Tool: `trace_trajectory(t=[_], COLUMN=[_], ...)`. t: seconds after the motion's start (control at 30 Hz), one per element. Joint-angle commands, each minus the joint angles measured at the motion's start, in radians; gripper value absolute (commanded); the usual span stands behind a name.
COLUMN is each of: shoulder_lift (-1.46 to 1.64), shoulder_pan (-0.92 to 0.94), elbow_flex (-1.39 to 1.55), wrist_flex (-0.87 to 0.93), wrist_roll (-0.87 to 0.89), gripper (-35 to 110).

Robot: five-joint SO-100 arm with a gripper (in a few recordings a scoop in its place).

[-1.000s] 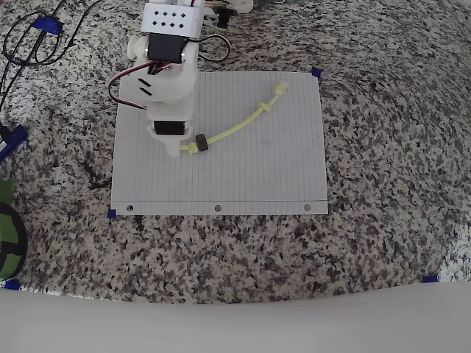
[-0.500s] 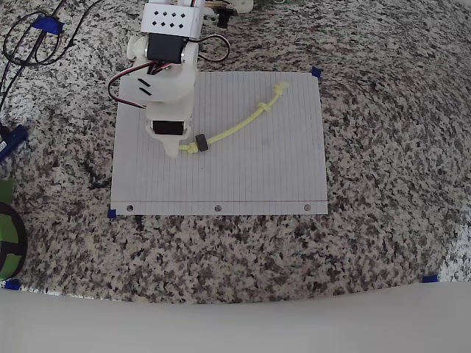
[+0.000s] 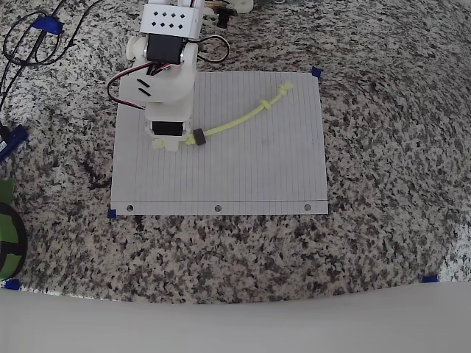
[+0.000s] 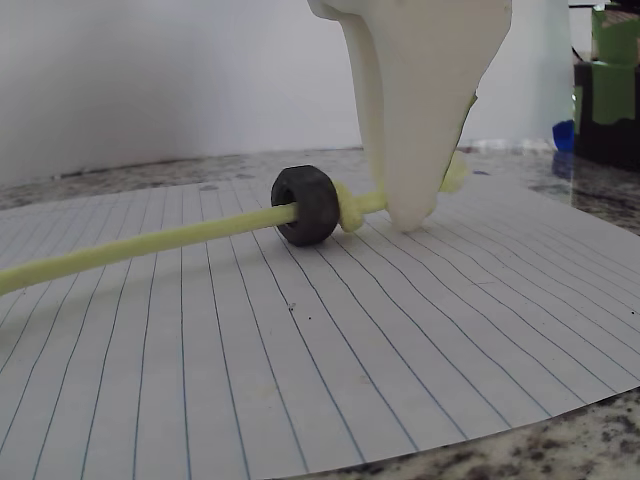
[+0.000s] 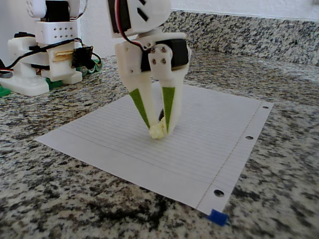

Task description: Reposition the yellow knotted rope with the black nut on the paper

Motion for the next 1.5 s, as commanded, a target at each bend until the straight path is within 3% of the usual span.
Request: trace_trajectory(t=[0.0, 0.23, 0.6, 0.97, 1.47], shoulder_lift=[0.0, 0.083, 0.383, 0.443, 0.738], shoulder_pan=[0.005, 0.054, 0.265, 0.492, 0.344], elbow_flex=[-0.02, -0.018, -0.009, -0.021, -0.08], wrist_flex=[0.0, 0.025, 0.1, 0.13, 0.132], wrist_roll=[-0.011, -0.029, -0.087, -0.106, -0.117], gripper=[0, 0, 0, 0, 0])
